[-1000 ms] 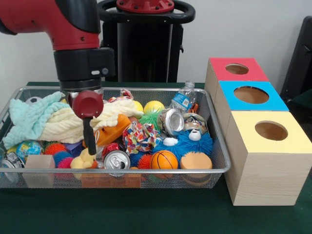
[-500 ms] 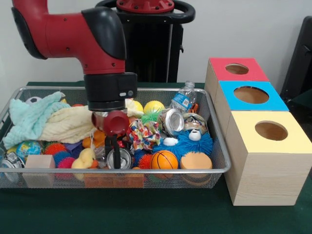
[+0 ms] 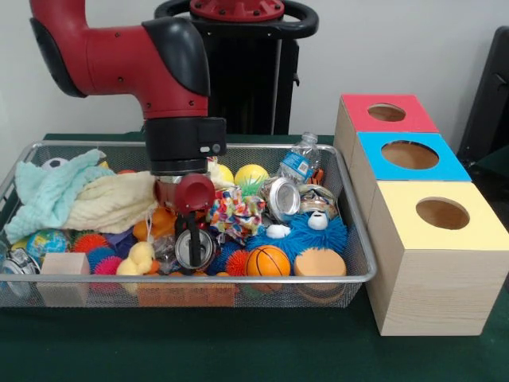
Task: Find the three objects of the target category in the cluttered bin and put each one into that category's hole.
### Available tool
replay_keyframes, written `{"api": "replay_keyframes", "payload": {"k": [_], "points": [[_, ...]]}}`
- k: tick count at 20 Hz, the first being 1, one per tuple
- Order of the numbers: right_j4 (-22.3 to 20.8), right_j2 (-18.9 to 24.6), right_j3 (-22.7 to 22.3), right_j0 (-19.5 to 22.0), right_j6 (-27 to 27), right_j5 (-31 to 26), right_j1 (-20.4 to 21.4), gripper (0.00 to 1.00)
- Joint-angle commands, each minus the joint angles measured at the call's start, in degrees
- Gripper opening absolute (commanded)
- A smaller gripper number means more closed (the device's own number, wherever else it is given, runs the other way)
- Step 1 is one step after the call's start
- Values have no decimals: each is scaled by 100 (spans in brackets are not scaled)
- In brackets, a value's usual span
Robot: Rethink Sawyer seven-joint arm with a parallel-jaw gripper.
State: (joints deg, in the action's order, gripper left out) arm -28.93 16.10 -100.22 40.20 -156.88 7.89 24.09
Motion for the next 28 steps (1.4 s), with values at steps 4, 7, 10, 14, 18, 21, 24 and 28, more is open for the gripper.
{"api": "replay_keyframes", "payload": {"k": [4, 7, 10, 14, 18, 21, 24, 28], "points": [[-249, 664, -788, 755, 169, -671, 403, 100], [-74, 1008, -865, 1027, 282, -1028, 634, 100], [43, 1266, -893, 1251, 369, -1296, 767, 100], [-53, 1309, -746, 1354, 414, -1308, 628, 100], [-114, 1262, -768, 1329, 342, -1241, 615, 100], [-102, 1259, -823, 1293, 299, -1241, 661, 100], [-202, 1088, -672, 1153, 290, -1108, 468, 100], [-328, 797, -568, 921, 264, -929, 348, 100]]}}
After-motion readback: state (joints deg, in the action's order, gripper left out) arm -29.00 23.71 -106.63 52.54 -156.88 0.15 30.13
